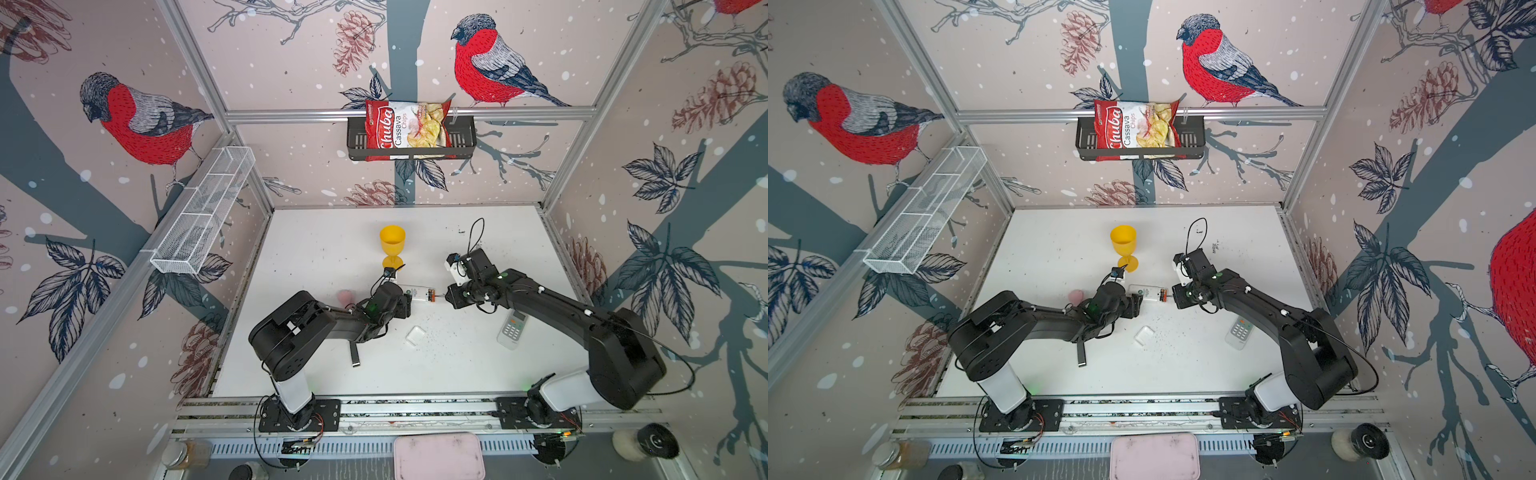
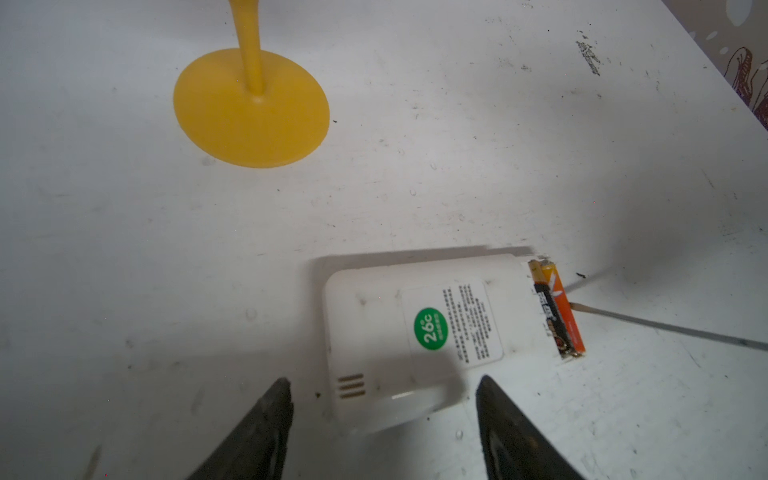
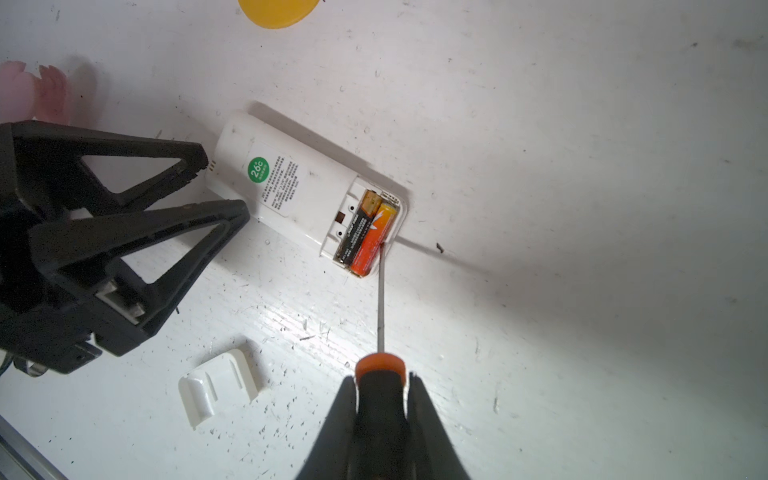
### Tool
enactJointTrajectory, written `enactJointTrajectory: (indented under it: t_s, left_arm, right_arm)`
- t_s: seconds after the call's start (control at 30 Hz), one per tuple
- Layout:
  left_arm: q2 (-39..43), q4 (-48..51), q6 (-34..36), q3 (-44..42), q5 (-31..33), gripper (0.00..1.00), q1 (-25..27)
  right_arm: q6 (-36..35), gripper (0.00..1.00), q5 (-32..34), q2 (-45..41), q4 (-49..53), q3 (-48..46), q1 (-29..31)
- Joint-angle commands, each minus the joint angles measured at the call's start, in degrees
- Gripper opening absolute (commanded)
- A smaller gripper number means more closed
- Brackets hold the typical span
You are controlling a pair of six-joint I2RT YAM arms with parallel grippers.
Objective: Unload the batteries from the remote control
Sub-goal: 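Pry the orange battery out of the remote with the screwdriver tip in the right gripper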
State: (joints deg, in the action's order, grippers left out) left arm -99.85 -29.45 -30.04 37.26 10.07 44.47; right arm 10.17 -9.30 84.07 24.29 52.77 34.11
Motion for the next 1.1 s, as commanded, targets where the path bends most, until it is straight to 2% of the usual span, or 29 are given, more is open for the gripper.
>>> enactJointTrajectory:
  t_s: [0.0,0.27,0.6,1.07]
  left_arm:
    - [-0.80,-2.62,-0.37,0.53,-0.50,0.69,-0.04]
    - [-1.91,-2.98,-0.61,1.61,-1.09,0.67,-0.02]
    - [-3.55,-3.32,-0.59,2.27,-2.15,0.65,-0.17]
    - [-3.67,-3.59,-0.68,1.85,-2.19,0.64,-0.21]
  right_arm:
    - [-1.46,0.00,-0.15,0.06,-0.12,0.20,0.43]
    - [-1.83,0.00,-0.98,-0.01,-0.80,-0.04,1.16]
    - [0.66,0.00,-3.55,0.30,-7.03,-3.85,0.70]
    - [2.35,0.00,-10.69,-3.30,-13.47,-7.42,-2.72]
